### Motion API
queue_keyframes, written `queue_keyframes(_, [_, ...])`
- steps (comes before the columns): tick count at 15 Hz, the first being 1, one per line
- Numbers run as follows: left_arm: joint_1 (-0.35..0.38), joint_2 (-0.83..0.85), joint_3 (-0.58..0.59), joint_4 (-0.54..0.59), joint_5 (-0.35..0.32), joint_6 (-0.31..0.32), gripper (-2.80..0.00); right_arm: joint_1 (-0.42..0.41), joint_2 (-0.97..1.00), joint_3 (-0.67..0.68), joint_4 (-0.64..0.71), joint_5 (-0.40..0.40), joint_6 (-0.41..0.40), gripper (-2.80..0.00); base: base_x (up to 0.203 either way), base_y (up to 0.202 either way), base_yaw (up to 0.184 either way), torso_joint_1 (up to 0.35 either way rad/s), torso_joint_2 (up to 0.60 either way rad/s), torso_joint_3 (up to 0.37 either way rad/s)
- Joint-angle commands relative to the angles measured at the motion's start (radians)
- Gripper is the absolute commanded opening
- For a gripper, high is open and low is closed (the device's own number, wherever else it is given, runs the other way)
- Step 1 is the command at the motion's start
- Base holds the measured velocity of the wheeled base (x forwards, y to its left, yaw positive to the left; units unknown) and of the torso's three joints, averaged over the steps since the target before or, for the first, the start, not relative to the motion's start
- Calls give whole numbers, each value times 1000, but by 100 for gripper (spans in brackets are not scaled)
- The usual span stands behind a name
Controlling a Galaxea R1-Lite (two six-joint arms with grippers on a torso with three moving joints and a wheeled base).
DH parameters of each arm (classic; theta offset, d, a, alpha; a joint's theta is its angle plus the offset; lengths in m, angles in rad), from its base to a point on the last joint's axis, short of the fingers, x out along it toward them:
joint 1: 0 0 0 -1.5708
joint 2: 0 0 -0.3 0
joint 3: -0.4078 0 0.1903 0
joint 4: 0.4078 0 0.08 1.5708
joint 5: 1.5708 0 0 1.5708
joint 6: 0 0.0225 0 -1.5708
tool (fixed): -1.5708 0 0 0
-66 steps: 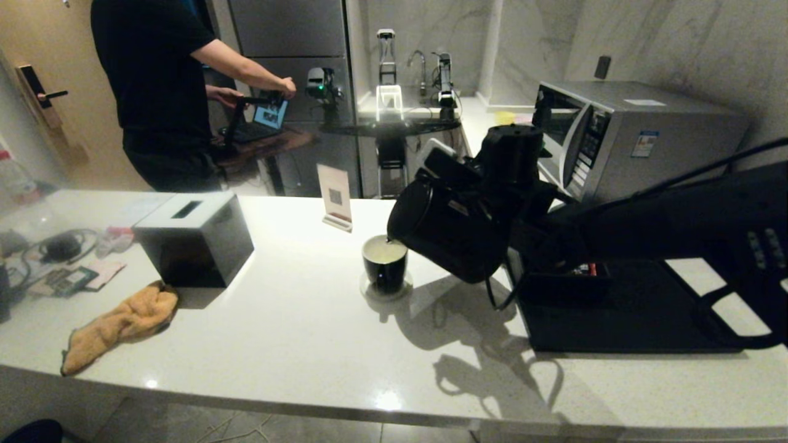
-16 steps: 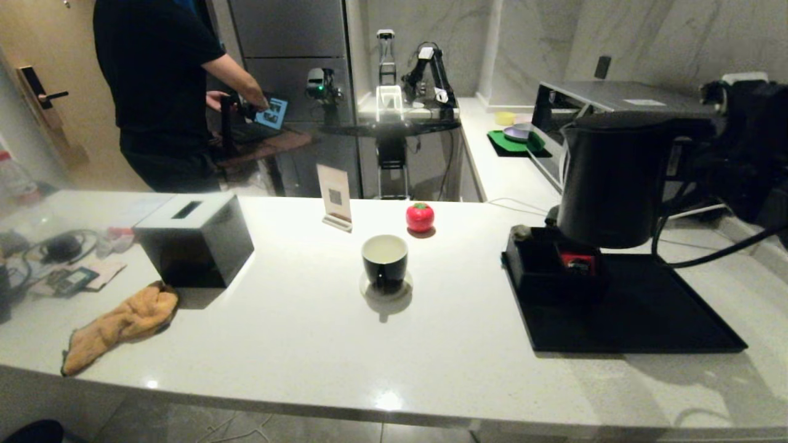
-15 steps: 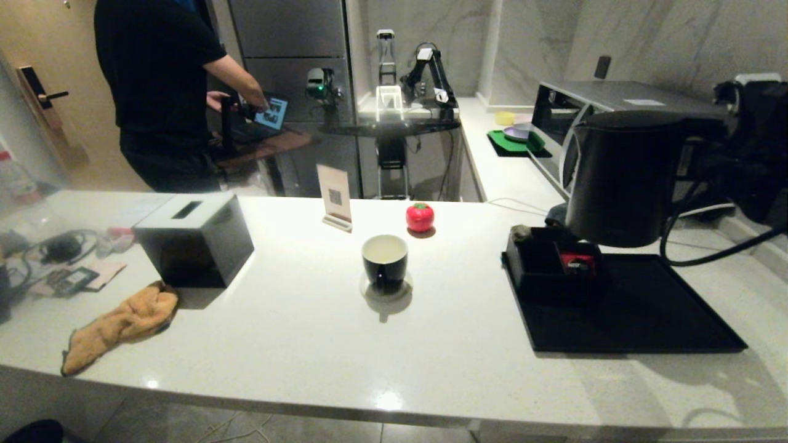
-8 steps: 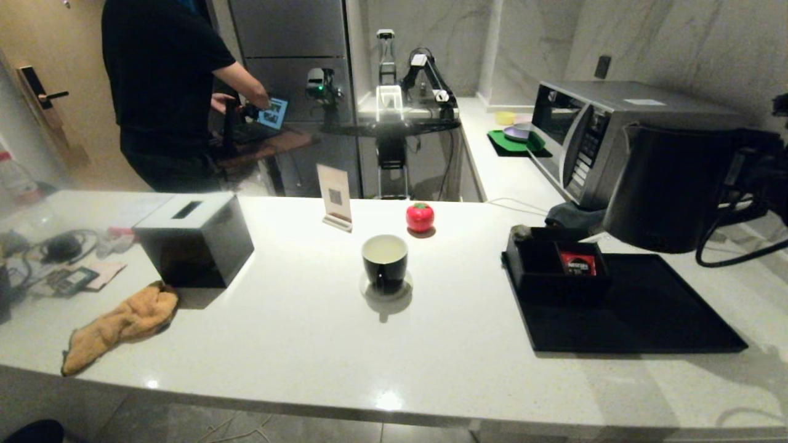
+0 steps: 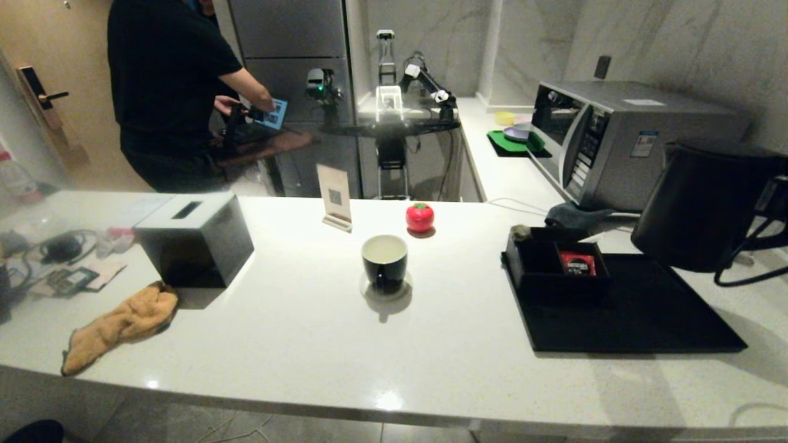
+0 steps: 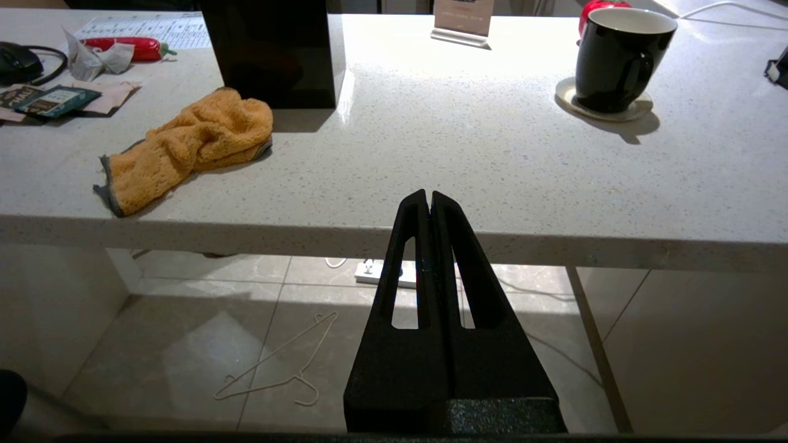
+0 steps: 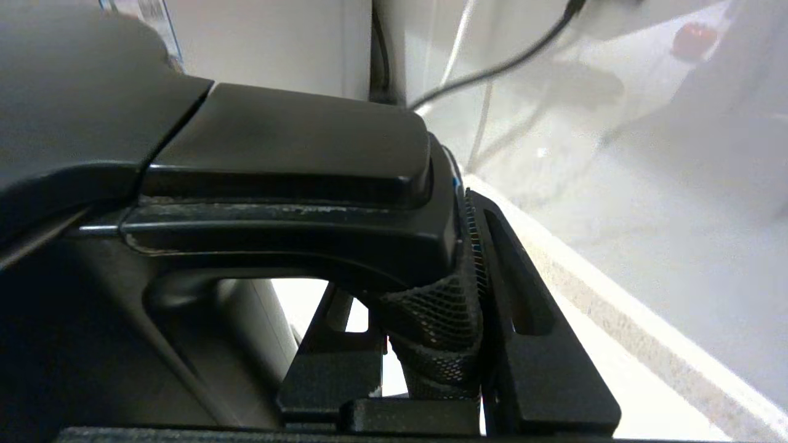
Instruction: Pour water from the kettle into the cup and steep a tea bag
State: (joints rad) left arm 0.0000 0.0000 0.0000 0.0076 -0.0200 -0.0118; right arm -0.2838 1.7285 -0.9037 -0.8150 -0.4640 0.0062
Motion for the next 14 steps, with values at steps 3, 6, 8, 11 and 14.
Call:
queue_keyframes(3, [0, 0, 0, 0, 0, 0, -280, -6, 74, 66, -149, -1, 1, -280, 0, 0, 0, 0, 0, 0])
queue_keyframes(6, [0, 1, 0, 0, 0, 0, -280, -6, 128, 79, -247, -2, -2, -280, 0, 0, 0, 0, 0, 0])
queue_keyframes(8, [0, 0, 0, 0, 0, 0, -280, -10, 145, 100, -274, -2, -3, -280, 0, 0, 0, 0, 0, 0])
queue_keyframes(11, [0, 0, 0, 0, 0, 0, -280, -17, 173, 114, -320, -2, -2, -280, 0, 0, 0, 0, 0, 0])
queue_keyframes(14, [0, 0, 0, 0, 0, 0, -280, -17, 200, 119, -362, -2, -3, -280, 0, 0, 0, 0, 0, 0])
